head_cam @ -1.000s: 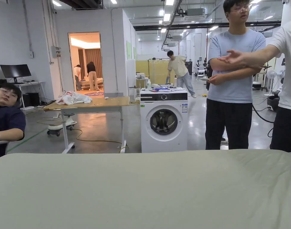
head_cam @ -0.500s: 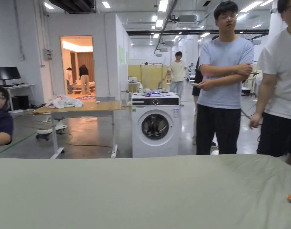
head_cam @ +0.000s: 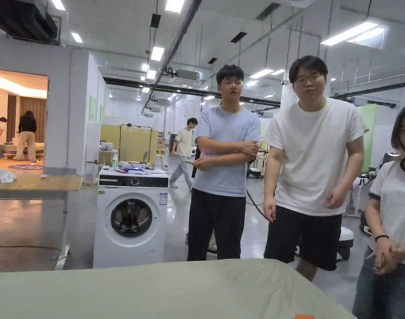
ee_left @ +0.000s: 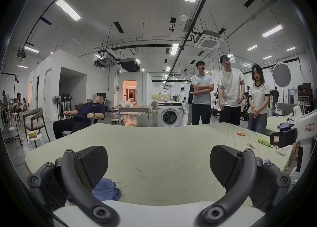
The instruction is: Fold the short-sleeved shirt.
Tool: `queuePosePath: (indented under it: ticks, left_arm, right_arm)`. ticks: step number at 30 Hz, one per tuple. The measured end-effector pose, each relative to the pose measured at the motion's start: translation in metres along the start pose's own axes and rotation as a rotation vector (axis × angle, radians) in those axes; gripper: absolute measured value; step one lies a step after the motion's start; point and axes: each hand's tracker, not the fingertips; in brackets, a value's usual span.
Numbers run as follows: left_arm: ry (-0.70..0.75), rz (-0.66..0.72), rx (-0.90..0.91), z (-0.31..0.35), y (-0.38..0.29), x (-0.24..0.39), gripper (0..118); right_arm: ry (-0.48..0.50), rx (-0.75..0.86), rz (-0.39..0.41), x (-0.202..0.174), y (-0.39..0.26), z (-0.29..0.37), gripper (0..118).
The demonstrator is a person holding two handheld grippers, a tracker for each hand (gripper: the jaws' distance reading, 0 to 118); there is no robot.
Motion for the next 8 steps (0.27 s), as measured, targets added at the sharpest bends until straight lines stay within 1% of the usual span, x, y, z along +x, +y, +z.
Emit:
queuePosePath:
  ticks: [1,4,6,7,8]
  left_arm:
    - [-0.001,0.000,0.001,-0.0001,0.0008,0.0004,118]
    - [-0.008,0.006,0.003,-0.0007,0.0022,0.0011,118]
    - [-0.014,0.012,0.003,-0.0009,0.0028,0.0007,118]
    - [-0.016,0.012,0.003,-0.0009,0.0029,0.0008,118]
    - [-0.017,0.012,0.001,-0.0010,0.0028,0.0009,118]
  right_arm:
    - [-0.017,-0.004,0.013,-0.0037,0.0012,0.0008,118]
    - [0.022,-0.006,0.024,-0.0085,0.0028,0.0018,118]
    - [0.076,-0.068,-0.042,-0.0059,0.0054,-0.0032,118]
    - [0.088,-0.071,-0.072,-0.0039,0.0052,-0.0037,118]
    - [0.068,-0.053,-0.080,-0.0030,0.0039,-0.0037,118]
